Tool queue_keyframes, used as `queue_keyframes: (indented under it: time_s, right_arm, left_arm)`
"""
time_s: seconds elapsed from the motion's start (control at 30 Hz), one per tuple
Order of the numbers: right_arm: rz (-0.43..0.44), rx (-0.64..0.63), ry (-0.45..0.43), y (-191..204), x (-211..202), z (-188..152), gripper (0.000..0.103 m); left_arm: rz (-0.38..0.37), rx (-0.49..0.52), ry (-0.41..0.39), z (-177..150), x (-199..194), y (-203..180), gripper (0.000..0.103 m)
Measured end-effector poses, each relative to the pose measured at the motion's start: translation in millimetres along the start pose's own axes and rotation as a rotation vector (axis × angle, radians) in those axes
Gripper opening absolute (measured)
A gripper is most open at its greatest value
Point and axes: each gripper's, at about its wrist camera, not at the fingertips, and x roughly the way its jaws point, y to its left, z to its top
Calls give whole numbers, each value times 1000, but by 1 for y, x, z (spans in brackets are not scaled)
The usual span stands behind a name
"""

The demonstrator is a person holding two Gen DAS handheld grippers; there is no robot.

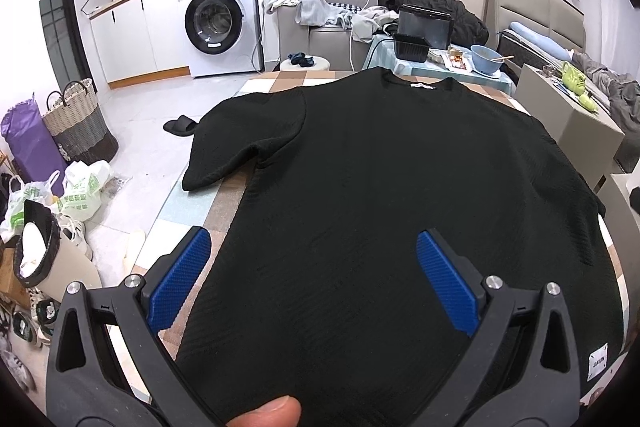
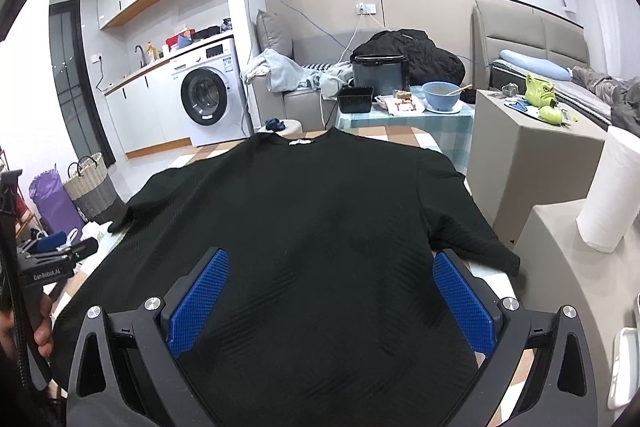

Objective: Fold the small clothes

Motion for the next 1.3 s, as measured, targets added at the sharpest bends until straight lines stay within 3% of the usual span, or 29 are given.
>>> queue_keyframes:
  time_s: [0.17,0.27,0.5,0.77,0.93,1.1,1.3]
  right_arm:
    - [25,0,4,1,6,7,103]
    - [-27,-25,15,6,13,11,103]
    - [-48,12,30,-3,26,23,103]
    - [-93,61,64,-19,40,34,103]
    - [-124,121,97,-35,50,40,103]
    - [-151,190,132,-54,61,45,103]
    - [-163,400,200,-105,70,37,93]
  left_arm:
    - [-14,1,0,6,11,3,102]
    - [-28,9,2,12,21,3,102]
    - [-61,25,17,26,43,2,102]
    - [-86,-11,-52,48,49,17,102]
    - [-86,-40,-54,70,59,32,102]
    - [-148,-106,-20,85,75,54,102]
    - [-111,-109,-4,88,96,64,102]
